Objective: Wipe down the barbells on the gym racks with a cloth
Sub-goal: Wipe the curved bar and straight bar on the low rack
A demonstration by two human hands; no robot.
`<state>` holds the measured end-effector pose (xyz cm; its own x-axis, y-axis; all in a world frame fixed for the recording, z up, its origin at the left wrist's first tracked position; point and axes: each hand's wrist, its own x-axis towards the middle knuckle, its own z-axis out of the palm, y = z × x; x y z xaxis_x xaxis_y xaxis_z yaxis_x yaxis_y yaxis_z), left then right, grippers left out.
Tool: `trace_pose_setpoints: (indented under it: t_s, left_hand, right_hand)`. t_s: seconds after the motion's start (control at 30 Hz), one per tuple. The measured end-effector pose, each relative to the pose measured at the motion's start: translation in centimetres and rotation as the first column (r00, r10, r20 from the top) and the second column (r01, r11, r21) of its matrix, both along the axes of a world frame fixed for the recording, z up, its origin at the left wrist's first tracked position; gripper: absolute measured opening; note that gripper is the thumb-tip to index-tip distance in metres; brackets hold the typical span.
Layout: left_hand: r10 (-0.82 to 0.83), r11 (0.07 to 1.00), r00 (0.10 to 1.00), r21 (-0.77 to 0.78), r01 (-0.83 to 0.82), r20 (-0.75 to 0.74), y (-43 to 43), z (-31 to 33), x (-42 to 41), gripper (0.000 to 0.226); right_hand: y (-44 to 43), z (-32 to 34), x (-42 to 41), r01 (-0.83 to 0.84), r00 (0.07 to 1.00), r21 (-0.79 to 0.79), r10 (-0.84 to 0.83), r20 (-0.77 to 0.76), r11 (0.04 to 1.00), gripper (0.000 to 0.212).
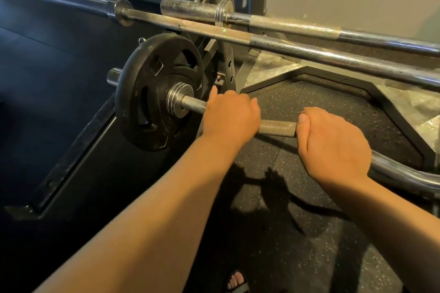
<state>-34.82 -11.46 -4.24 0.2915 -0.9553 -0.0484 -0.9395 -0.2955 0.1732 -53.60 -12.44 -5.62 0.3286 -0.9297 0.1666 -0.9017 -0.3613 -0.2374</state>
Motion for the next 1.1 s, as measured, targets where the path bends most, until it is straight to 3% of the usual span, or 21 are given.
trace_pose_setpoints:
  t_s: [0.07,0.2,0.33,0.43,0.53,0.73,0.83,1.0,1.1]
  left_hand:
    - [-0.003,0.995,1.0,-0.097,0.006,0.027,0.9,-0.6,-1.2,0.043]
    - [-0.072,0.947,0.981,-0.32,0.01,-0.182,4.9,-1.9,-3.0,0.034]
    - [-0.169,0.897,0.981,-0.427,0.113,-0.096,8.2,-4.1,-2.4,0.045]
    - [-0.073,0.946,0.989,-0.323,0.029,-0.127,5.5,-2.3,-2.2,0.029]
    - [0.007,0.99,1.0,-0.142,-0.008,-0.008,2.3,-0.9,-4.5,0.034]
    - [-0.223,0.92,0.974,-0.339,0.197,-0.037,4.5,-1.7,-0.9,0.031]
    - [-0.184,0.905,0.974,-0.41,0.115,-0.133,6.2,-2.7,2.0,0.032]
    - [0.054,0.932,0.981,-0.344,-0.117,-0.188,2.9,-1.3,4.9,0.023]
    - [-0.005,0.945,0.978,-0.322,-0.064,-0.209,2.0,-0.4,6.2,0.033]
  right_hand:
    - [-0.1,0.0,0.1,0.002,1.0,0.005,-0.002,0.0,1.0,0.039]
    - [-0.1,0.1,0.2,0.009,0.999,-0.001,-0.009,-0.035,1.0,0.038]
    - [-0.1,0.0,0.1,0.013,0.999,-0.02,-0.014,-0.04,1.0,0.036]
    - [0.0,0.0,0.2,0.022,0.999,-0.029,-0.023,-0.041,0.999,0.035]
    - [0.1,-0.1,0.1,0.016,1.0,-0.021,-0.016,-0.021,1.0,0.036]
    - [0.0,0.0,0.0,0.005,0.999,-0.028,-0.006,-0.033,1.0,0.035]
    - [0.0,0.0,0.0,-0.009,0.999,-0.031,0.007,-0.046,0.999,0.035]
    - [0.3,0.3,0.1,0.001,0.998,0.004,-0.001,-0.058,1.0,0.037]
    - [0.3,0.4,-0.2,-0.009,1.0,0.043,0.009,-0.007,0.999,0.037]
